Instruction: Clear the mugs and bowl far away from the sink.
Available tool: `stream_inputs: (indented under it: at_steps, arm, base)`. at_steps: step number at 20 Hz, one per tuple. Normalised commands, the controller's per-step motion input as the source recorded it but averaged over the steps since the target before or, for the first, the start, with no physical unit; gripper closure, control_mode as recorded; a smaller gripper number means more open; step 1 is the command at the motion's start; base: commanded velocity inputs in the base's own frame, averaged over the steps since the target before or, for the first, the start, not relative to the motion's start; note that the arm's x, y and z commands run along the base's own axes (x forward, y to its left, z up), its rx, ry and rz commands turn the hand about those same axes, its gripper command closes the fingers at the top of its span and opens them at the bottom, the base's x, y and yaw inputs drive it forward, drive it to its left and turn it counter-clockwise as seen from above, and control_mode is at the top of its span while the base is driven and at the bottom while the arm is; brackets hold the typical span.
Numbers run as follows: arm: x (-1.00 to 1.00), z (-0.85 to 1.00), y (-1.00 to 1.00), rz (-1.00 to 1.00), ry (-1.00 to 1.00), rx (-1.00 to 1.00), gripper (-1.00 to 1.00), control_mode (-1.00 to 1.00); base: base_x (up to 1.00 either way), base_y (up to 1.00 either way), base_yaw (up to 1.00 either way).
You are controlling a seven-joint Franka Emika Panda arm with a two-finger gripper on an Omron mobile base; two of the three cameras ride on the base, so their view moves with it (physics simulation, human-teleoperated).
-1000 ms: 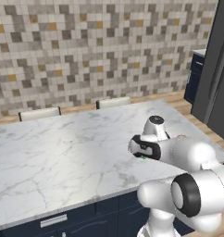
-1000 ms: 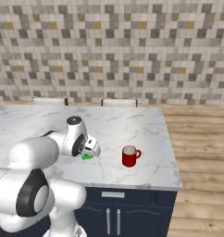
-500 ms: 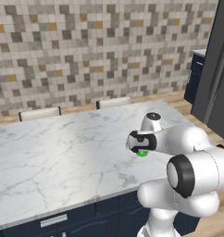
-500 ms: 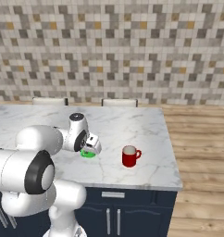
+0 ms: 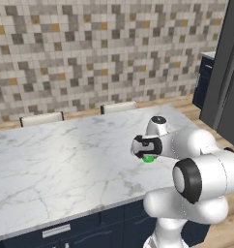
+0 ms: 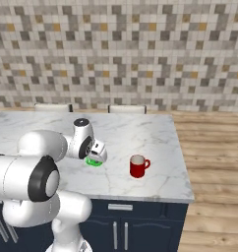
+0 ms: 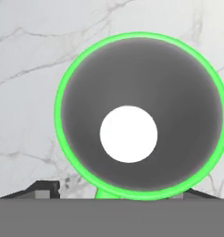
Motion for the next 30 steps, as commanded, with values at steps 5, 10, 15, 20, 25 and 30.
stream_inputs:
  at_steps: [5, 10, 15, 20, 25, 30]
  arm:
    - [-0.06, 0.0, -0.03, 0.0, 0.0, 0.04, -1.0, -1.0]
    - [-0.31, 0.25, -0.12, 0.0, 0.0, 0.1, -1.0, -1.0]
    - [-0.37, 0.63, -0.02, 0.0, -0.04, 0.08, -1.0, -1.0]
    - [-0.31, 0.59, 0.0, 0.11, -0.05, -0.05, -1.0, -1.0]
    - [-0.62, 0.87, 0.0, 0.23, -0.06, -0.25, -1.0, -1.0]
    - [-0.83, 0.9, 0.03, 0.21, -0.06, -0.19, -1.0, -1.0]
  base:
    - [0.0, 0.0, 0.0]
    - [0.0, 0.0, 0.0]
    - [0.0, 0.0, 0.0]
    - [0.0, 0.0, 0.0]
    - [0.0, 0.0, 0.0]
    - [0.0, 0.0, 0.0]
